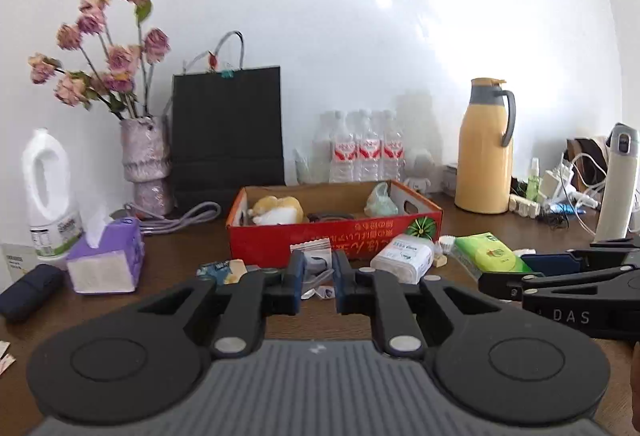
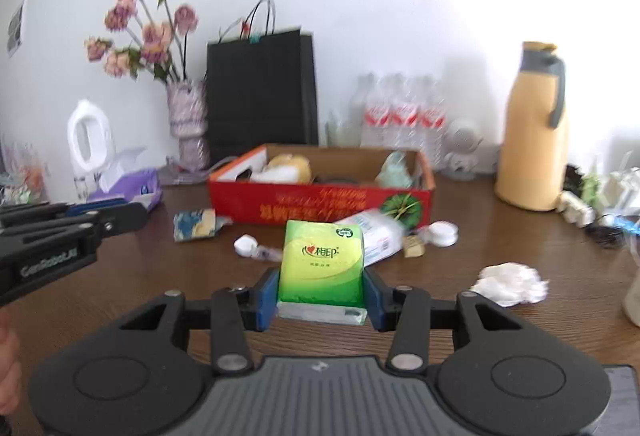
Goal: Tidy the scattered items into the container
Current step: 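Carry the tissue pack and clear wrapper up over the cardboard box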
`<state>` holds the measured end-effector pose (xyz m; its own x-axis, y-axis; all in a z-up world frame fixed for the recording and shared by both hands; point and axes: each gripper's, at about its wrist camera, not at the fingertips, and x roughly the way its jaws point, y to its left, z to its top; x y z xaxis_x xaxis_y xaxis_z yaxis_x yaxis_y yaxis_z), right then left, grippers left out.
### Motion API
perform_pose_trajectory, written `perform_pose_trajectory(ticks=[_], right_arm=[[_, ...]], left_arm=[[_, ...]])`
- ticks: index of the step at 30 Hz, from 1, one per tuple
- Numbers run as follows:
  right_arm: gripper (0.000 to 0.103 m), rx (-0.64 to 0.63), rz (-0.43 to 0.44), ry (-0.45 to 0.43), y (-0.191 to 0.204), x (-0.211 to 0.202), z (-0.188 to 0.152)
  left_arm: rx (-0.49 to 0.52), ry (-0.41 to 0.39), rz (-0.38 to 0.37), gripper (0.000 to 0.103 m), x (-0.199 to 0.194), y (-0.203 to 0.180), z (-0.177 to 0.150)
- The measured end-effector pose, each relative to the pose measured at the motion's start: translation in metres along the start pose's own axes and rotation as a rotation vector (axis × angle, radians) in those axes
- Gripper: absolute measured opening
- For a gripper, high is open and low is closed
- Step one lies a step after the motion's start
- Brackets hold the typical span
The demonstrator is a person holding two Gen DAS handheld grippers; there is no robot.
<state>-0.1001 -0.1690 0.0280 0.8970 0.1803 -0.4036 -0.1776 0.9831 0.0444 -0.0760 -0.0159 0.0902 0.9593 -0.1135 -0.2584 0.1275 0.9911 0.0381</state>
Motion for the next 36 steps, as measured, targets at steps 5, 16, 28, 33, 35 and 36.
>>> perform_pose_trajectory(ticks=[5,16,28,33,35,36], right_arm=[[0.043,-0.015,-0.039,-0.077,0.006,-0.039,-0.009],[0.043,-0.094,-0.098,-0.283,0.029,-0.079,-0.010],[0.043,-0.006,-0.050,-0.324,-0.020,0.021,0.137],[0.043,0.018,-0.011,-0.049,-0.063,0.107,0.240],[0.043,0.022,0.036,0.116,-0.079,0.155,0.270],[0.043,0.026,0.028,0.187,-0.085,0.179,0.277]], left_arm=[[-0.001,-0.070,0.022,0.015,-0.041,-0.012,-0.004],[0.001,-0.226,0.032,0.015,-0.070,-0.017,0.006],[-0.032,-0.190,-0.029,0.016,0.095,0.014,0.148],[-0.054,0.182,-0.122,0.016,0.215,0.034,0.226],[-0.036,0.296,-0.113,0.016,0.261,0.041,0.235],[-0.020,0.331,-0.105,0.016,0.281,0.044,0.233]])
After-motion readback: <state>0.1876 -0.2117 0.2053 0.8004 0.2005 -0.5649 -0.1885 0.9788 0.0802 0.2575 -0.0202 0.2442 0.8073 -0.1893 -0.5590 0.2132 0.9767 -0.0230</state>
